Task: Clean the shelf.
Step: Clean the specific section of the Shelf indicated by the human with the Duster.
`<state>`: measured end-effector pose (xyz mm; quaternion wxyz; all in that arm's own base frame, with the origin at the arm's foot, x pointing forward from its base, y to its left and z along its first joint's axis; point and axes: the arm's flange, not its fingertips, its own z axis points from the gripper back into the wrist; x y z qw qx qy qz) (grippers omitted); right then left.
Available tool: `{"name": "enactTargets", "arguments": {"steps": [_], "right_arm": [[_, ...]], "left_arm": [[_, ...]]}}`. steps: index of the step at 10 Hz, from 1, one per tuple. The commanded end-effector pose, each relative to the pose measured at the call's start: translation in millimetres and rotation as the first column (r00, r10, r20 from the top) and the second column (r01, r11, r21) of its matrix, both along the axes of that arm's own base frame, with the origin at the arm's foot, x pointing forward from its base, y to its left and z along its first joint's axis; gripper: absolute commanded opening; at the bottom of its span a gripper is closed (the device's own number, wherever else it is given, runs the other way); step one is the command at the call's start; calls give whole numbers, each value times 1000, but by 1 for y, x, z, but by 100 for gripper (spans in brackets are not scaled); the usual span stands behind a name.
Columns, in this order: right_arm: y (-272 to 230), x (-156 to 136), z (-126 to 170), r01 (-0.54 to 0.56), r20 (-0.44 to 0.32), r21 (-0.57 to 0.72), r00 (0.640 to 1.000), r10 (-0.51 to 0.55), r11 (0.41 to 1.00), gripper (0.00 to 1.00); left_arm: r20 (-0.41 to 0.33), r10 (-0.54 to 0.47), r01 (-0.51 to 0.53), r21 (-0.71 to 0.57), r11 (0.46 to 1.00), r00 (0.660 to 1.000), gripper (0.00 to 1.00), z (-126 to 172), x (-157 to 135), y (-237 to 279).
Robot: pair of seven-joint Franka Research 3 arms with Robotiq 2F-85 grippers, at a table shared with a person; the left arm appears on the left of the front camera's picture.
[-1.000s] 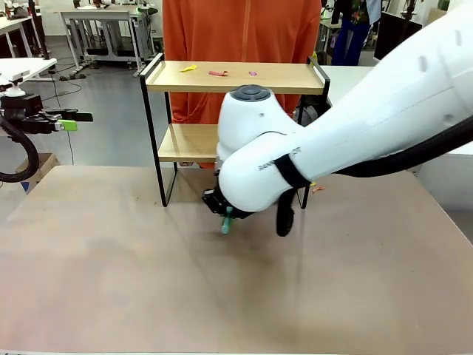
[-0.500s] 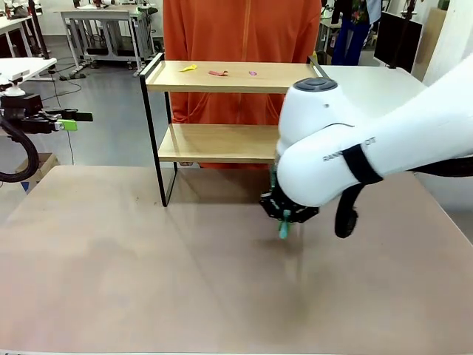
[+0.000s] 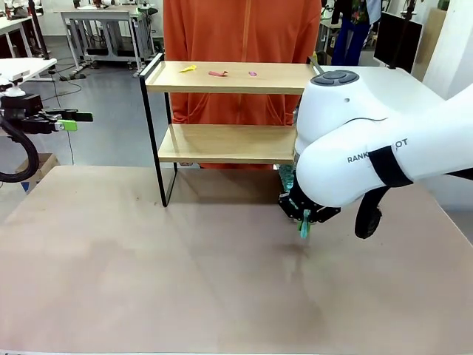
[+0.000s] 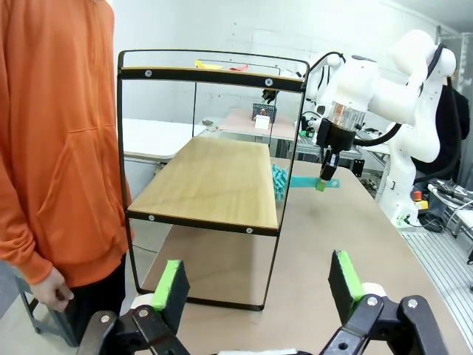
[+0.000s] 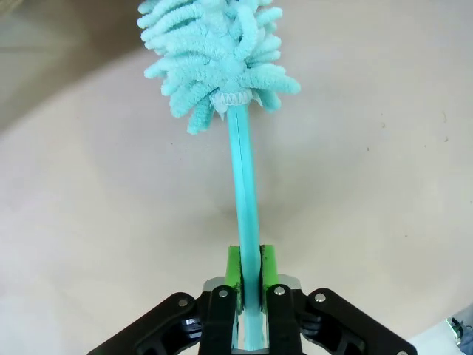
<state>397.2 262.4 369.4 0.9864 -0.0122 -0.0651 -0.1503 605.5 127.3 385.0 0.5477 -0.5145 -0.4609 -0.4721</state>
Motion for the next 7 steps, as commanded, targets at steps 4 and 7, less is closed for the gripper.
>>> {"name": "enactTargets", "arguments": {"steps": [4,7], "right_arm": [[-5,-15,8,-37,51,5,998,36,999,13],[-15,-49,32,-228,92,11,970,226,974,13]], "left_arm": [[16,-6,6,6,1000,1000,100,0,-2,1],[16,-6,6,6,1000,1000,100,0,-2,1]]}}
